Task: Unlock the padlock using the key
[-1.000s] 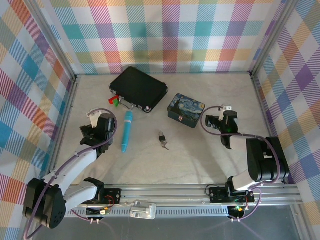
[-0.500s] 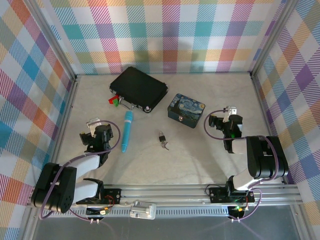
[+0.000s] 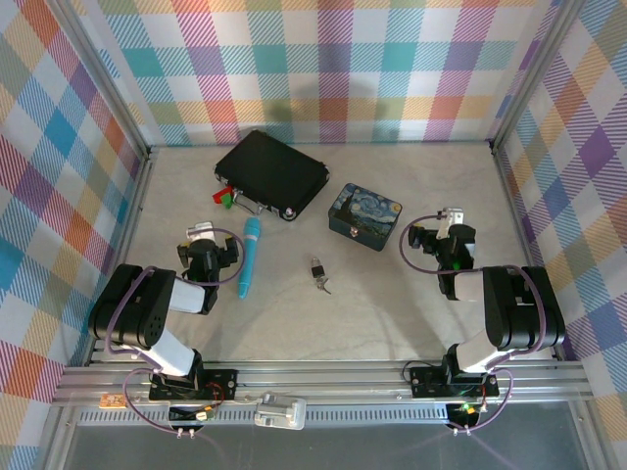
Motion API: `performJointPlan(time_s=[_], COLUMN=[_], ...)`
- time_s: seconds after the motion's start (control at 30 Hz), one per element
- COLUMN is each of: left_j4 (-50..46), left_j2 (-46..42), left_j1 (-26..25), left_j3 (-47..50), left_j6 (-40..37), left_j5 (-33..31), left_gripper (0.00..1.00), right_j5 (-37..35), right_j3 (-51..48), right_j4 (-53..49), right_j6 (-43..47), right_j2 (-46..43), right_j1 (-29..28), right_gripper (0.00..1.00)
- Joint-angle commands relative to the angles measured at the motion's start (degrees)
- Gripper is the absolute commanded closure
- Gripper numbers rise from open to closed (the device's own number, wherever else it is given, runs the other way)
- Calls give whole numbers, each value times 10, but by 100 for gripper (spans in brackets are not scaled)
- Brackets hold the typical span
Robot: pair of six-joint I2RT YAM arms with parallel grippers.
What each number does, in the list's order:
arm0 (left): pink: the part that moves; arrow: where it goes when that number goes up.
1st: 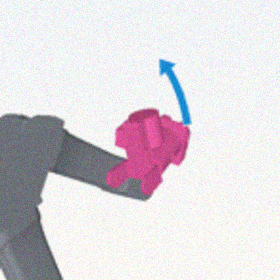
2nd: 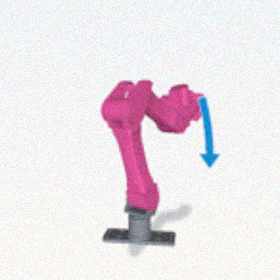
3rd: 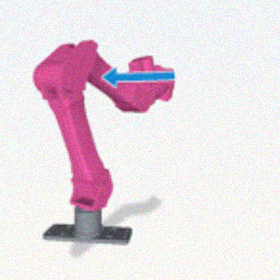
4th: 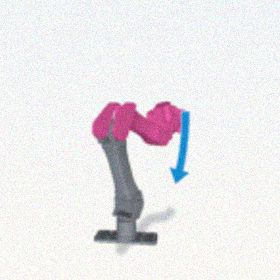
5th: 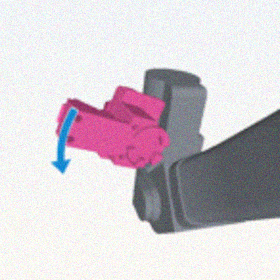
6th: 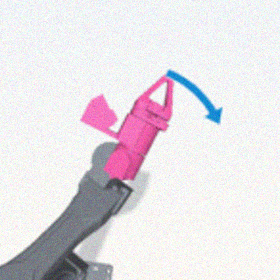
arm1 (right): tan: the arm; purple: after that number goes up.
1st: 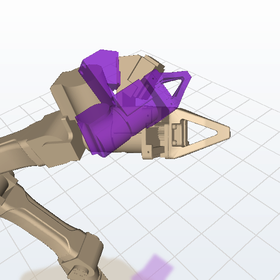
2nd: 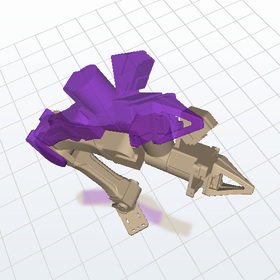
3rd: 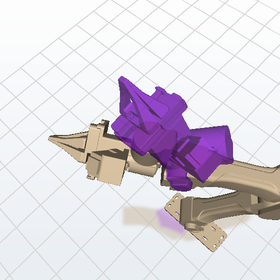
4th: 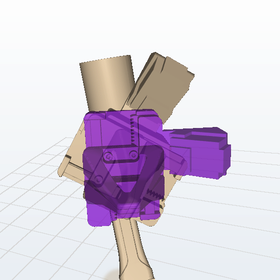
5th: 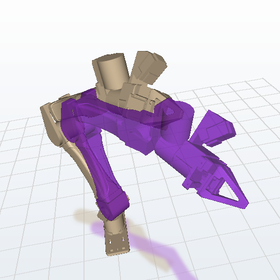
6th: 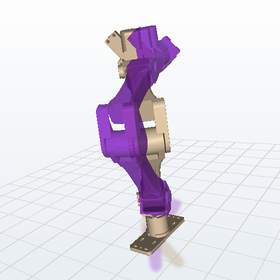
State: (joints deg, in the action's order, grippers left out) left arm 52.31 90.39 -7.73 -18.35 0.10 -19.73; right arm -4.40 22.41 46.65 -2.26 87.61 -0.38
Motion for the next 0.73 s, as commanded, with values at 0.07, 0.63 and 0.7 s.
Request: performJointPlan(time_s=[0.07, 0.63, 0.7], left_j4=[-3, -2, -2], left_j2=[1, 2, 2], left_j1=[7, 7, 7], left_j3=[-39, -40, -40], left_j6=[-6, -6, -6], left_j5=[10, 10, 10], left_gripper=[0, 0, 0], right_j5=[13, 20, 22], right_j3=[8, 12, 10], right_j4=[13, 6, 9], right_j6=[5, 9, 9], right_j2=[2, 3, 2], right_j1=[-3, -3, -3], right_gripper=[1, 1, 1])
